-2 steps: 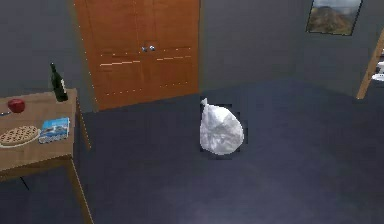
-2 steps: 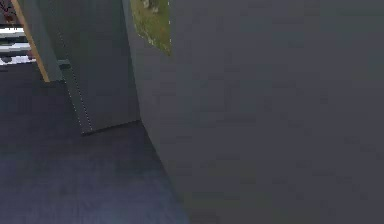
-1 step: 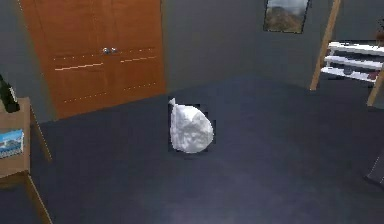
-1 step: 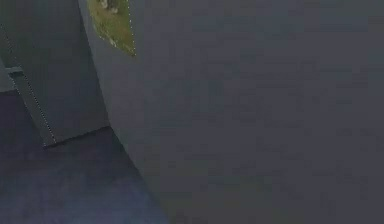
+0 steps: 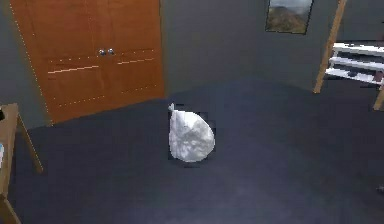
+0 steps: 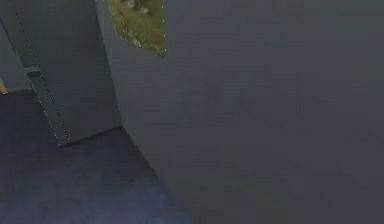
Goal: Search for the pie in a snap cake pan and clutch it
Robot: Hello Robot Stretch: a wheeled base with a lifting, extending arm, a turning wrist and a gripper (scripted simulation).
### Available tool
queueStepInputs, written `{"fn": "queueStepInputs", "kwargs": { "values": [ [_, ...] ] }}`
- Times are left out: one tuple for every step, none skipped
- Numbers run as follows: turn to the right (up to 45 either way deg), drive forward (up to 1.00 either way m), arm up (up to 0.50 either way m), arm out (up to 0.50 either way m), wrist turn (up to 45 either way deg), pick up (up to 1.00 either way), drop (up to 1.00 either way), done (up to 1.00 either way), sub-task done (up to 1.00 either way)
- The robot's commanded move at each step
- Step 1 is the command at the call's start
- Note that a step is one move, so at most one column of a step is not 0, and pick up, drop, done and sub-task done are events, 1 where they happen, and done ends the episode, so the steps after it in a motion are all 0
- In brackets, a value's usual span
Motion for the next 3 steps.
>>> {"fn": "queueStepInputs", "kwargs": {
  "values": [
    [-45.0,0.00,0.00,0.00,0.0,0.00,0.00,0.00,0.00],
    [-45.0,0.00,0.00,0.00,0.0,0.00,0.00,0.00,0.00],
    [-3.0,0.00,0.00,0.00,0.0,0.00,0.00,0.00,0.00]
  ]
}}
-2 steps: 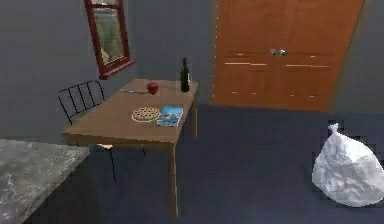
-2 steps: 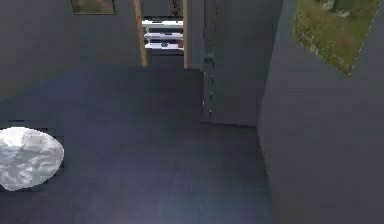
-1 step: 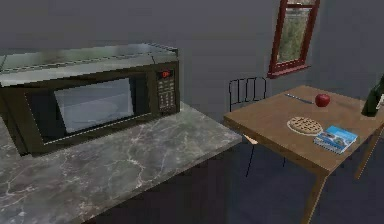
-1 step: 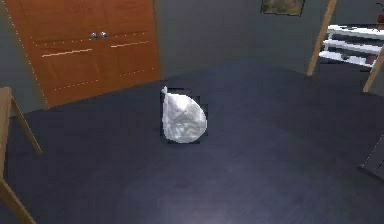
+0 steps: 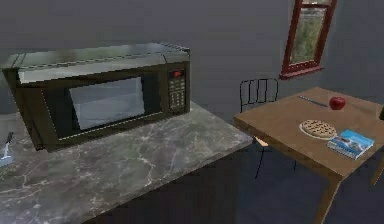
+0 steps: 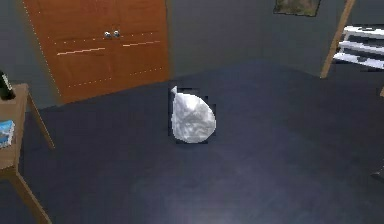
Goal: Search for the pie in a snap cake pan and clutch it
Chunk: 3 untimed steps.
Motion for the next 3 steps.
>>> {"fn": "queueStepInputs", "kwargs": {
  "values": [
    [0.0,0.25,0.00,0.00,0.0,0.00,0.00,0.00,0.00],
    [-45.0,0.00,0.00,0.00,0.0,0.00,0.00,0.00,0.00],
    [-45.0,0.00,0.00,0.00,0.0,0.00,0.00,0.00,0.00]
  ]
}}
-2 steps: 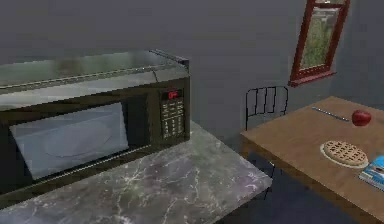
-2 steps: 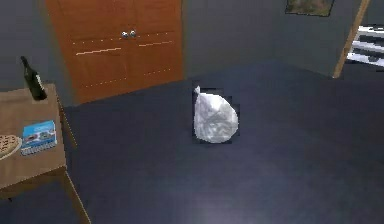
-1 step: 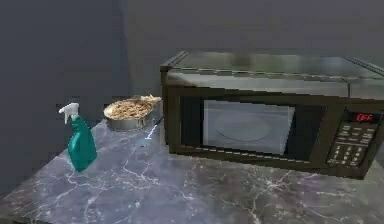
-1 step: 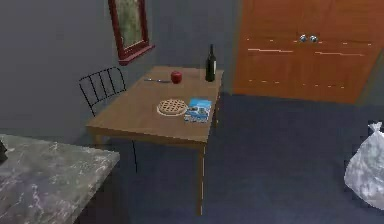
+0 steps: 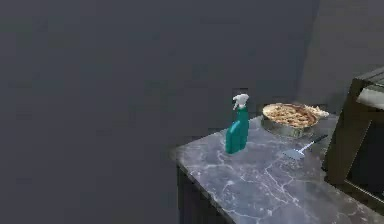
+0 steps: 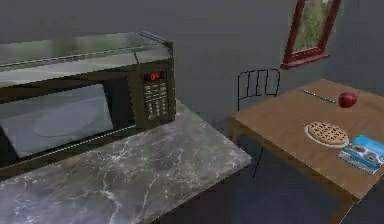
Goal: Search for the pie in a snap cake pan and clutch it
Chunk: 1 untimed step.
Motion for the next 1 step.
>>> {"fn": "queueStepInputs", "kwargs": {
  "values": [
    [-45.0,0.00,0.00,0.00,0.0,0.00,0.00,0.00,0.00]
  ]
}}
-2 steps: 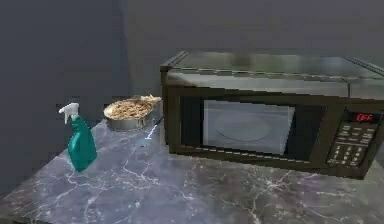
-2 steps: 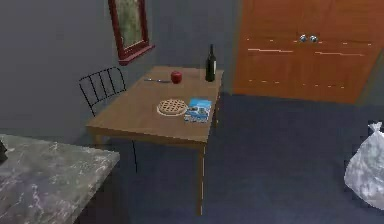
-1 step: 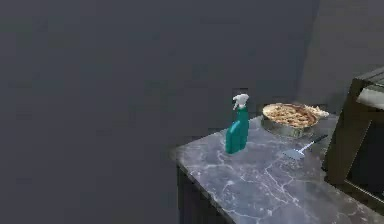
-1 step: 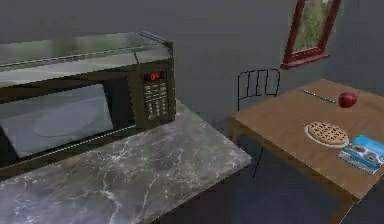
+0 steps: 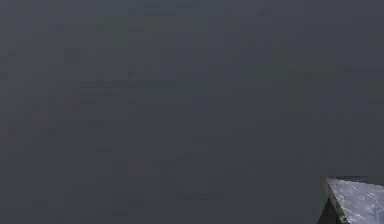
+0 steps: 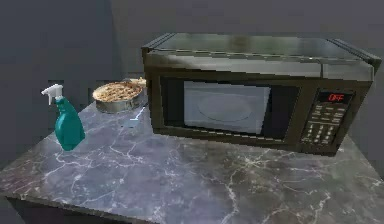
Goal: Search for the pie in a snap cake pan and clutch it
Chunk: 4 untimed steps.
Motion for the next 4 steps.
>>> {"fn": "queueStepInputs", "kwargs": {
  "values": [
    [-15.0,0.00,0.00,0.00,0.0,0.00,0.00,0.00,0.00],
    [42.0,0.00,0.00,0.00,0.0,0.00,0.00,0.00,0.00],
    [3.0,0.00,0.00,0.00,0.0,0.00,0.00,0.00,0.00],
    [0.0,0.15,0.00,0.00,0.0,0.00,0.00,0.00,0.00]
  ]
}}
